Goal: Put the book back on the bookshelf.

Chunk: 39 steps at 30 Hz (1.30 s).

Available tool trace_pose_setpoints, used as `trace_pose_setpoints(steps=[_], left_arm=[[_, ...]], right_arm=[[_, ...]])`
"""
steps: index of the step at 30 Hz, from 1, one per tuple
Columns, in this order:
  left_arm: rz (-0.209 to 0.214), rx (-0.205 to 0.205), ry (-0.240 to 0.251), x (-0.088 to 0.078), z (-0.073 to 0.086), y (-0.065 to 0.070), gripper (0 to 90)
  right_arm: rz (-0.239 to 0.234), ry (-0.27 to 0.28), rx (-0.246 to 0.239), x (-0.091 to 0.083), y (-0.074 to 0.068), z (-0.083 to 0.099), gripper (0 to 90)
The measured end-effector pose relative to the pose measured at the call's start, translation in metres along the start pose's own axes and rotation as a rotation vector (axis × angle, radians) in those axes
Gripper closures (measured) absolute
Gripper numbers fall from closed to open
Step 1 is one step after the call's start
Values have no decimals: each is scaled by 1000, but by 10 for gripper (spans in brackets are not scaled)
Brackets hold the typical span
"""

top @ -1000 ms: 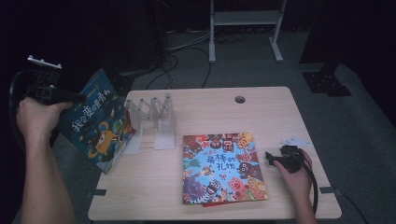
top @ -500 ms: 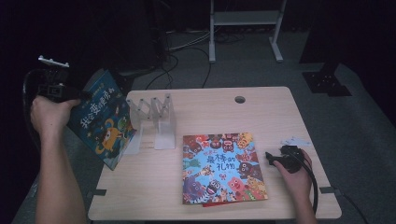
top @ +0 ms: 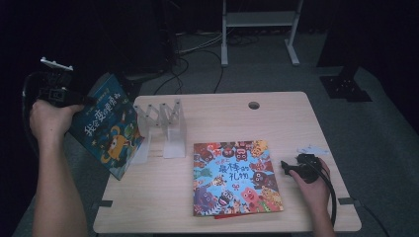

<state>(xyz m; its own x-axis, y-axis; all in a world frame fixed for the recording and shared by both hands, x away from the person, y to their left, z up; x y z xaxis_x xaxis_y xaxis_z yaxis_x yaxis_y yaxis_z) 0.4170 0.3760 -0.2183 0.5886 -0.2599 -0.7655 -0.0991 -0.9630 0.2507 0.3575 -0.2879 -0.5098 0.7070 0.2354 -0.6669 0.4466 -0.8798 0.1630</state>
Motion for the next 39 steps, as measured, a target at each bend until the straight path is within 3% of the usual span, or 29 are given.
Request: trace_pose_setpoints(steps=[9, 16, 19, 29, 39], left_arm=[[-2, 2, 20, -8, -1, 0, 817], [9, 10, 58, -27, -5, 4, 824], [15, 27, 53, -31, -6, 8, 853], [42, 61, 16, -23, 0, 14, 900], [74, 125, -12, -5, 14, 31, 897]], right_arm=[[0, 0, 0, 0, 0, 0, 203], [0, -1, -1, 0, 0, 0, 203], [0, -1, 0, 0, 0, 0, 203], [0, -1, 0, 0, 0, 0, 203], [0, -1, 0, 0, 0, 0, 203]])
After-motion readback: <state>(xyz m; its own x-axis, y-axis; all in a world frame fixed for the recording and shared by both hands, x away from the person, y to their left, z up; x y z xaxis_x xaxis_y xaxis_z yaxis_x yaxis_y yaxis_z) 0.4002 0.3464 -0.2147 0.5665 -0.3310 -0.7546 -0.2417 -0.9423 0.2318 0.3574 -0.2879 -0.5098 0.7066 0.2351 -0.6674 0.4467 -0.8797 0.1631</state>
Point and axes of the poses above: each handheld gripper's, and its own axes: x roughly forward along the jaws, z roughly out of its underside, y roughly to its right, the point moved 1 cm from there along x, roughly forward along the jaws, and after that the axes turned 14 degrees about -x, right-handed, at the moved point
